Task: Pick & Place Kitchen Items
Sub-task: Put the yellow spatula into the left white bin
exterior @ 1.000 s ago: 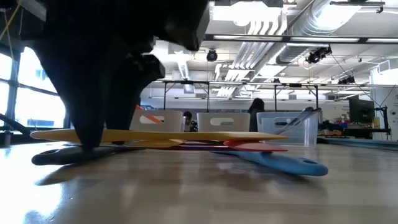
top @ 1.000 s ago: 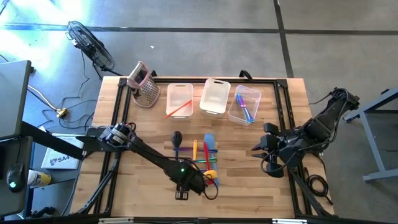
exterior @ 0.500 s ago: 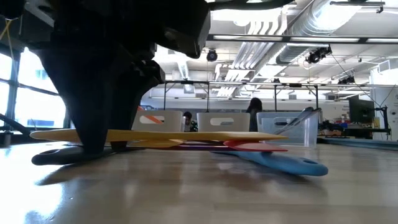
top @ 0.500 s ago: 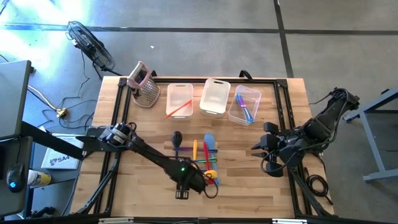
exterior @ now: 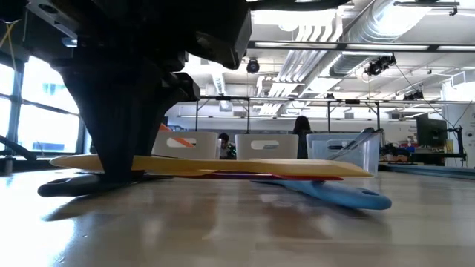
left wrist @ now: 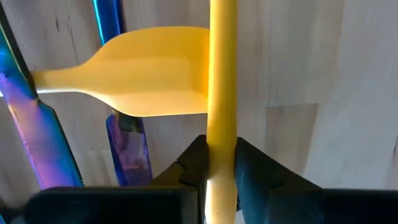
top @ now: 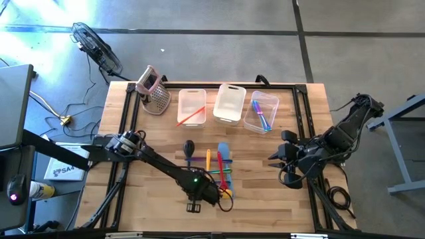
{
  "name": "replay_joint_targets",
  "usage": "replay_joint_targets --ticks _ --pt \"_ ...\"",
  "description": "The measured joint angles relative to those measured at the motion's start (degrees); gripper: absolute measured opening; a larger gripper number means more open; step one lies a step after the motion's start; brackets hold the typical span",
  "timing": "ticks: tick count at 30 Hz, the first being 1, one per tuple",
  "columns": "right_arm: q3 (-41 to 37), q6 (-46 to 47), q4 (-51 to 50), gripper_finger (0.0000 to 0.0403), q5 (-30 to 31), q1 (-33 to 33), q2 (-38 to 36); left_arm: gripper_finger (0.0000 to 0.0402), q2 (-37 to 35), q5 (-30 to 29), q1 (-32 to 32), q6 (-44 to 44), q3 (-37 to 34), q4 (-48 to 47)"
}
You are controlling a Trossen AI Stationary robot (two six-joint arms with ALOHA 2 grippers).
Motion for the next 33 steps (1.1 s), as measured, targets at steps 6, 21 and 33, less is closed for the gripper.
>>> replay_joint_targets --ticks 6,21,33 --pt "0.0 0.0 0.0 0.0094 0.0 0.0 0.0 0.0056 0.0 1.0 0.0 -0.2 0.0 0.0" --pt "0.0 0.2 0.0 0.0094 0.0 0.0 0.0 0.0045 0.0 4.1 -0.4 -5.1 0.6 -0.3" --pt "0.0 -1.1 0.0 0.0094 0.0 0.0 0.0 0.0045 0.0 1.3 -0.5 -7.4 7.6 -2.5"
